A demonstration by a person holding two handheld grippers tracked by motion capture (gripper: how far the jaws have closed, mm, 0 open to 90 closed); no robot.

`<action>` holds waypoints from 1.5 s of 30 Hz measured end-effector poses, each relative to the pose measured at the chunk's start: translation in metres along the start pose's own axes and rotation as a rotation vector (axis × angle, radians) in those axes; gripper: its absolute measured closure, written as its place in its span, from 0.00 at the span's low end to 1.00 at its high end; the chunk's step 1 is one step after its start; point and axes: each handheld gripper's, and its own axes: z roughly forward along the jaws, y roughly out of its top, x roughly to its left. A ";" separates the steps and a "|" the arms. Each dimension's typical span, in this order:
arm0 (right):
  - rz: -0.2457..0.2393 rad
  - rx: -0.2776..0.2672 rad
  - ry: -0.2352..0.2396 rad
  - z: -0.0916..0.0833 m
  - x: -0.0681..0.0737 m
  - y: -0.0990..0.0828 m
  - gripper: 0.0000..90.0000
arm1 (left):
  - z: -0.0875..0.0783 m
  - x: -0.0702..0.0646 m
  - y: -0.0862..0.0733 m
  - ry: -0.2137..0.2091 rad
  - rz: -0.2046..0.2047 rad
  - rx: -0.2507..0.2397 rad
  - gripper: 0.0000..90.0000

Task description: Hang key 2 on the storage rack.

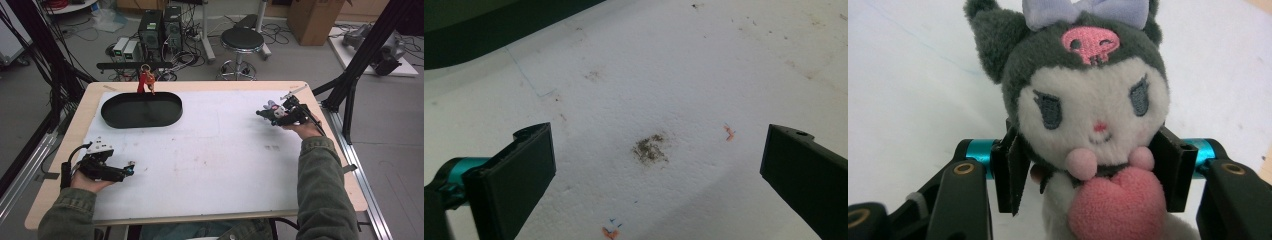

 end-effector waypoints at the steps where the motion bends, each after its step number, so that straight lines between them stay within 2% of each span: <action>1: 0.007 -0.014 0.014 -0.003 0.001 0.001 0.46 | 0.000 0.000 0.000 0.001 -0.001 0.000 0.02; 5: 0.033 -0.053 0.063 -0.015 0.003 0.001 0.46 | 0.001 0.001 0.000 0.000 -0.004 0.000 0.02; 10: 0.054 -0.087 0.089 -0.027 0.006 0.001 0.47 | 0.003 0.001 0.000 -0.008 -0.003 0.013 0.02; 12: 0.051 -0.101 0.088 -0.030 0.007 0.002 0.47 | 0.004 0.001 0.000 -0.008 0.001 0.013 0.02; 17: 0.067 -0.148 0.131 -0.040 0.016 0.007 0.47 | 0.004 0.001 0.000 -0.007 -0.002 0.010 0.02; 19: 0.054 -0.158 0.143 -0.043 0.021 0.010 0.47 | 0.005 0.001 0.000 -0.011 -0.004 0.016 0.02; 27: -0.009 -0.165 0.201 -0.047 0.050 0.039 0.46 | 0.004 0.001 0.000 -0.011 0.000 0.017 0.02; 32: -0.010 -0.163 0.237 -0.048 0.069 0.057 0.46 | 0.003 0.001 0.000 -0.010 -0.005 0.009 0.02; 35: -0.027 -0.161 0.255 -0.050 0.080 0.067 0.46 | 0.003 0.002 -0.001 -0.011 0.000 0.014 0.02; 45: -0.073 -0.192 0.284 -0.057 0.115 0.100 0.46 | 0.003 0.002 -0.001 -0.005 0.002 -0.003 0.02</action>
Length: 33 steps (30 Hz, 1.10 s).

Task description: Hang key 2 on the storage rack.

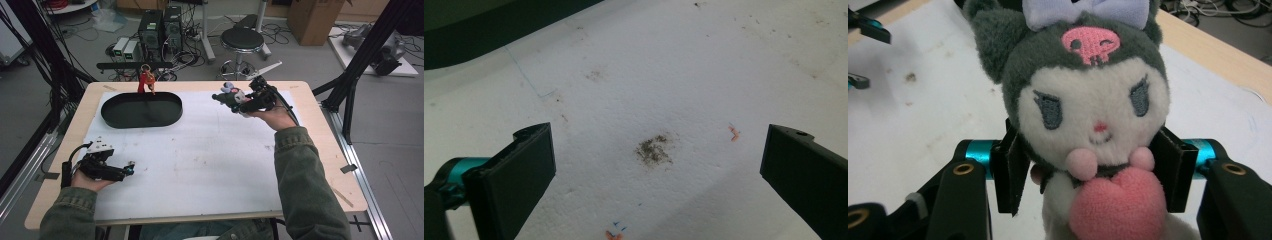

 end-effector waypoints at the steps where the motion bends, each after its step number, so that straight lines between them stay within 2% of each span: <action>1: -0.002 0.000 0.003 0.001 0.003 0.004 0.46 | 0.000 0.000 0.000 0.000 0.002 0.002 0.02; 6: -0.016 -0.018 0.026 0.003 0.019 0.024 0.45 | 0.001 0.000 0.000 0.002 -0.009 -0.006 0.02; 10: -0.027 -0.010 0.031 0.005 0.030 0.040 0.45 | 0.001 0.000 0.000 0.008 0.006 -0.004 0.02; 18: -0.032 -0.014 0.053 0.015 0.044 0.068 0.45 | 0.000 0.001 0.000 0.018 0.000 -0.019 0.02; 20: -0.040 -0.007 0.052 0.020 0.046 0.074 0.45 | 0.000 0.001 0.000 0.022 -0.001 -0.020 0.02; 27: -0.024 -0.009 0.070 0.037 0.051 0.090 0.45 | -0.002 0.000 0.000 0.020 0.003 -0.021 0.02; 33: -0.012 -0.029 0.069 0.050 0.053 0.102 0.45 | -0.001 0.000 -0.002 0.021 0.002 -0.019 0.02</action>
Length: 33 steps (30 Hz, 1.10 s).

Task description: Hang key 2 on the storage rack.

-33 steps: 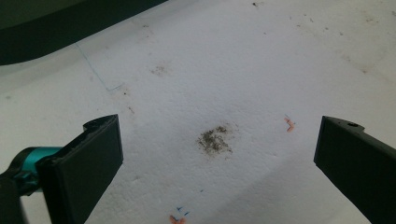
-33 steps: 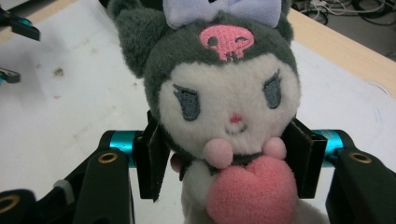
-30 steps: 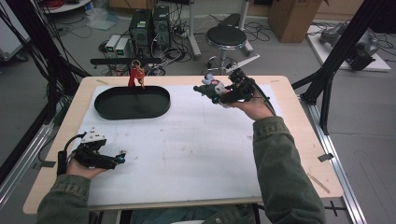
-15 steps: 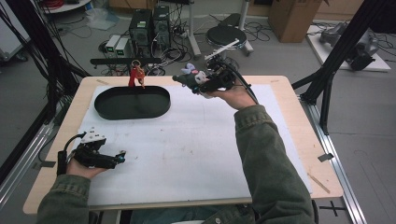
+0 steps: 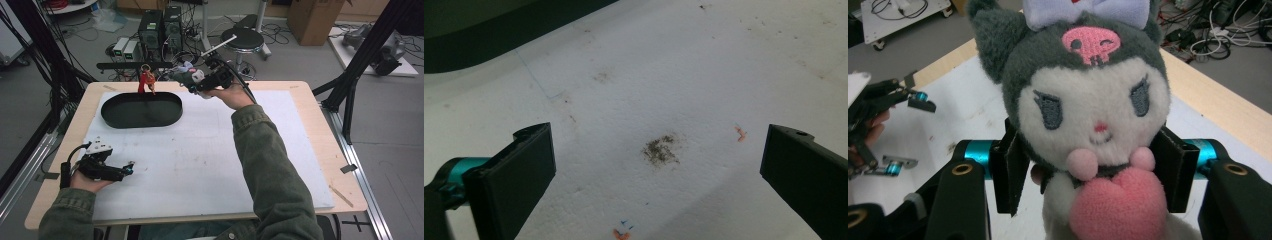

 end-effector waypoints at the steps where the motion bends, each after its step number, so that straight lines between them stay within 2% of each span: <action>1: 0.005 -0.002 0.000 0.001 0.000 0.001 0.45 | 0.000 0.000 0.000 0.000 0.002 0.001 0.02; 6: 0.010 0.001 -0.014 0.010 0.003 0.011 0.45 | 0.001 0.000 0.000 -0.005 0.003 0.000 0.02; 11: 0.034 0.008 -0.016 0.021 0.006 0.021 0.45 | 0.001 0.001 0.000 -0.007 0.005 0.000 0.02; 17: 0.026 0.012 -0.024 0.034 0.009 0.035 0.45 | 0.001 0.001 0.000 -0.009 0.005 0.001 0.02; 20: 0.017 -0.015 -0.040 0.040 0.009 0.043 0.45 | 0.001 0.000 -0.001 -0.008 0.012 0.001 0.02; 21: 0.034 -0.009 -0.036 0.040 0.009 0.044 0.45 | 0.001 0.000 -0.001 -0.008 0.014 0.003 0.02; 22: 0.022 -0.016 -0.043 0.043 0.008 0.046 0.45 | 0.001 0.000 -0.001 -0.011 0.014 0.005 0.02; 25: 0.059 0.009 -0.059 0.049 0.005 0.050 0.45 | 0.001 0.000 -0.001 -0.011 0.012 0.003 0.02; 28: 0.059 0.015 -0.061 0.055 0.001 0.051 0.45 | 0.001 0.001 -0.001 -0.013 0.011 0.005 0.02; 33: 0.099 0.027 -0.061 0.065 -0.002 0.050 0.45 | 0.001 0.001 -0.001 -0.017 0.008 0.002 0.02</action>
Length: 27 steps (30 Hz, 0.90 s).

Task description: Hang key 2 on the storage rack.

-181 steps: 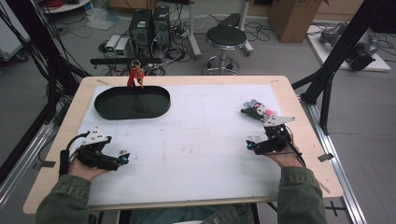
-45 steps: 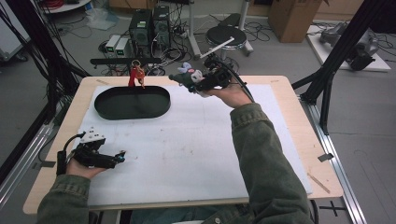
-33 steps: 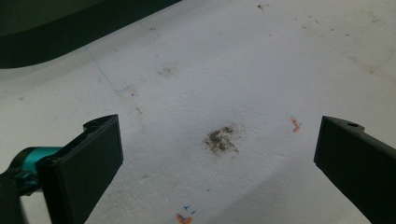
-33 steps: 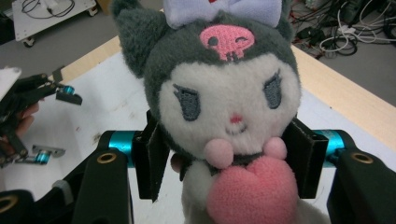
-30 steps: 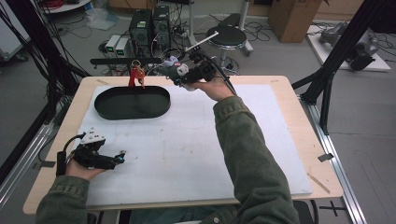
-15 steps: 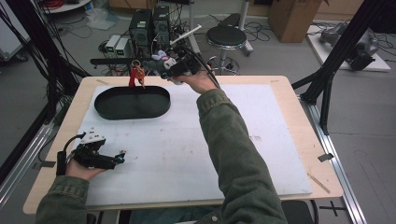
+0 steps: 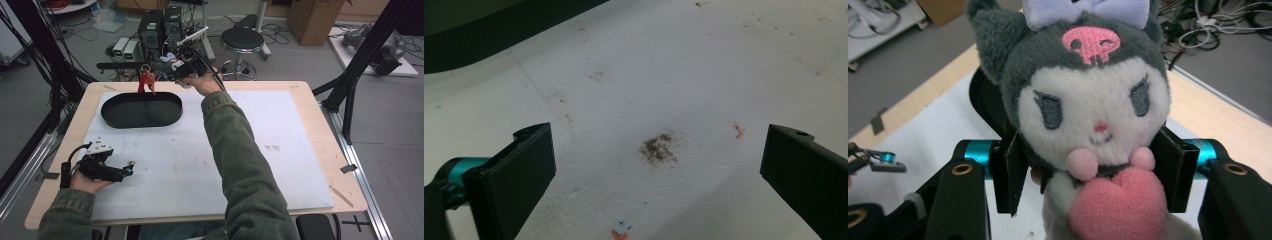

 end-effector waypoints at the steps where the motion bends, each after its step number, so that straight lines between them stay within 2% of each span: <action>1: 0.000 -0.008 0.010 0.002 -0.001 0.000 0.45 | 0.000 0.000 0.000 -0.003 0.000 0.000 0.02; 7: 0.028 -0.022 -0.006 0.017 0.000 0.006 0.45 | 0.000 0.000 0.000 -0.005 0.003 -0.001 0.02; 10: 0.044 -0.037 -0.030 0.022 -0.001 0.007 0.45 | 0.000 0.000 0.000 -0.010 0.002 0.002 0.02; 11: 0.078 -0.049 -0.037 0.024 -0.001 0.007 0.45 | 0.001 0.000 0.000 -0.011 0.002 0.002 0.02; 12: 0.077 -0.064 -0.037 0.025 -0.002 0.006 0.45 | 0.001 0.000 -0.001 -0.012 0.003 0.002 0.02; 13: 0.096 -0.071 -0.048 0.026 -0.003 0.006 0.45 | 0.001 0.000 -0.001 -0.012 0.004 0.003 0.02; 18: 0.140 -0.040 -0.089 0.032 -0.010 0.001 0.40 | 0.000 0.000 -0.001 -0.012 0.015 0.007 0.02; 21: 0.131 -0.048 -0.101 0.036 -0.015 -0.006 0.30 | -0.001 0.000 -0.002 -0.013 0.020 0.007 0.02; 23: 0.129 -0.043 -0.073 0.039 -0.020 -0.012 0.22 | -0.001 0.000 -0.002 -0.013 0.013 0.003 0.02; 24: 0.130 -0.038 -0.065 0.039 -0.020 -0.014 0.21 | -0.001 0.000 -0.002 -0.014 0.010 0.001 0.02; 26: 0.090 -0.055 -0.059 0.039 -0.021 -0.018 0.18 | -0.001 0.000 -0.002 -0.014 0.018 0.008 0.02; 27: 0.080 -0.059 -0.033 0.038 -0.022 -0.021 0.15 | -0.001 0.000 -0.002 -0.013 0.020 0.010 0.02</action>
